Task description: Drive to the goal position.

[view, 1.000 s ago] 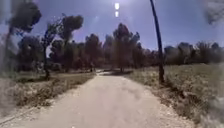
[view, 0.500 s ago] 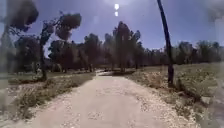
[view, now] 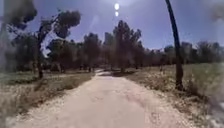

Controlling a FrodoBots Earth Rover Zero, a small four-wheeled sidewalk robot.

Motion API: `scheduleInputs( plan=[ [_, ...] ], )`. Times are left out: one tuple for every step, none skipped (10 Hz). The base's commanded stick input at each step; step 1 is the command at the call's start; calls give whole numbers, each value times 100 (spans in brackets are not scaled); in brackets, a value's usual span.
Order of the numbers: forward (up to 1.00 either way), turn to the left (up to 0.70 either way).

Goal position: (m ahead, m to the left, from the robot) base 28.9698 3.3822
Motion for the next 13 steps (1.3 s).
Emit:
scheduleInputs(
  plan=[
    [85, 0],
    [85, 0],
    [85, 0],
    [85, 0],
    [85, 0],
    [85, 0],
    [85, 0],
    [85, 0],
    [85, 0],
    [85, 0],
    [85, 0],
    [85, 0],
    [85, 0]
  ],
)
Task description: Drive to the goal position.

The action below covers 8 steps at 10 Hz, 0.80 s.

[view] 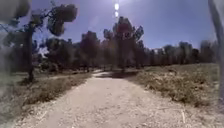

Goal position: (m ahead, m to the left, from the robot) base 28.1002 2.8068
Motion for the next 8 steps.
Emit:
scheduleInputs(
  plan=[
    [85, 0],
    [85, 0],
    [85, 0],
    [85, 0],
    [85, 0],
    [85, 0],
    [85, 0],
    [85, 0]
  ],
)
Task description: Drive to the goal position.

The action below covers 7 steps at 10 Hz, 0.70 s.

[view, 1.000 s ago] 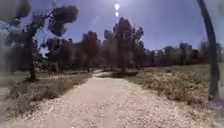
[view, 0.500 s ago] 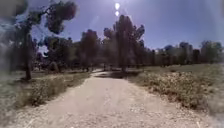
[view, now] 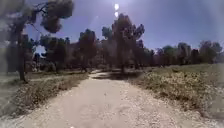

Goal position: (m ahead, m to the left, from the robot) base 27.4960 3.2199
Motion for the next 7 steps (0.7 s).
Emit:
scheduleInputs(
  plan=[
    [85, 0],
    [85, 0],
    [85, 0],
    [85, 0],
    [85, 0],
    [85, 0],
    [85, 0]
  ],
)
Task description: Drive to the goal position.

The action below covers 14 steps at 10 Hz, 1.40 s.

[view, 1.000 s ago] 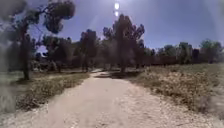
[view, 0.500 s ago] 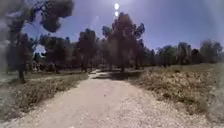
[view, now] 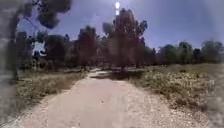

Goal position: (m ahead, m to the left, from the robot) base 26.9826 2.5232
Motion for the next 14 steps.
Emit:
scheduleInputs(
  plan=[
    [85, 0],
    [85, 16],
    [85, 33],
    [85, 27],
    [85, 20],
    [85, 14],
    [85, 8],
    [85, 1],
    [85, 0],
    [85, 0],
    [85, 0],
    [85, 0],
    [85, 0],
    [85, 0]
  ],
)
